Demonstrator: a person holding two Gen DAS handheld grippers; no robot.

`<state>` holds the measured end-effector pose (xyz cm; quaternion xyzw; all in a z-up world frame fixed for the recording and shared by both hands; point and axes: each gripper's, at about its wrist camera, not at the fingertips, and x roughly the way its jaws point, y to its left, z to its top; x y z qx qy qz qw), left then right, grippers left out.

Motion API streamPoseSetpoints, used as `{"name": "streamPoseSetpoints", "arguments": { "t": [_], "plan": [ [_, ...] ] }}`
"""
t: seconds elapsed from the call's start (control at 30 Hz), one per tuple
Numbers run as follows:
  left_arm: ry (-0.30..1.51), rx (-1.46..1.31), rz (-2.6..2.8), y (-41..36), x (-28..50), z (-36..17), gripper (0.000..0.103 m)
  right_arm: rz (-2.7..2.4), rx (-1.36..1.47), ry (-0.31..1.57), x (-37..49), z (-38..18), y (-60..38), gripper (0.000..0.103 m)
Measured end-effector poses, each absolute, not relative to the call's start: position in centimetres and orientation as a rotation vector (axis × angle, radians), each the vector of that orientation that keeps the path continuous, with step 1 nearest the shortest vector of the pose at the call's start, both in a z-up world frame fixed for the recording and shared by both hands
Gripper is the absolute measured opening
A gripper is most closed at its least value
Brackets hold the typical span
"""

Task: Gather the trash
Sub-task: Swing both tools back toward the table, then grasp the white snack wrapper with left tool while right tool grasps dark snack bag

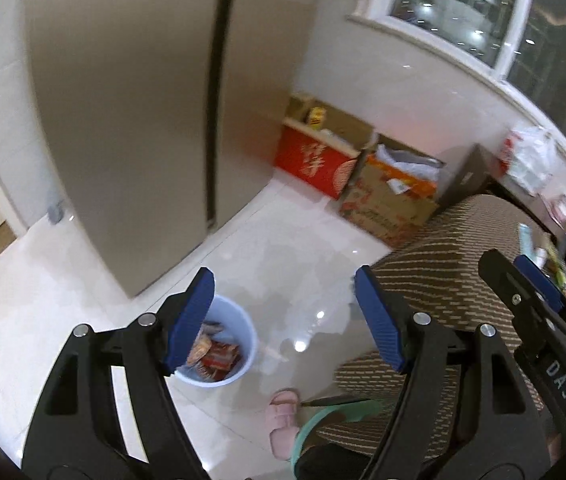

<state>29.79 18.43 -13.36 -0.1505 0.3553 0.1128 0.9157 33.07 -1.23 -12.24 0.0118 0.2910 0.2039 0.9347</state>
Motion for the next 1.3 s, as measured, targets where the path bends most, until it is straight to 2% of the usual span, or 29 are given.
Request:
{"name": "streamPoseSetpoints", "arguments": {
  "t": [0.17,0.47,0.93,1.3],
  "plan": [
    [0.716,-0.264,0.132,12.5,30.5,-11.6,0.073,0.339,0.056,0.561,32.4,-10.5,-7.5,0.063],
    [0.76,-0.211,-0.116,0.3,32.5,-11.6,0.076,0.158,0.096,0.533,31.1,-10.0,-20.4,0.064],
    [0.881,-0.174,-0.27,-15.0,38.6,-14.8,0.076,-0.119,0.214,0.626,32.1,-14.8,-37.8,0.067],
    [0.94,-0.142,-0.233,-21.4,43.9,-17.4,0.076,-0.142,0.296,0.684,35.6,-16.8,-41.8,0.068]
  ]
}}
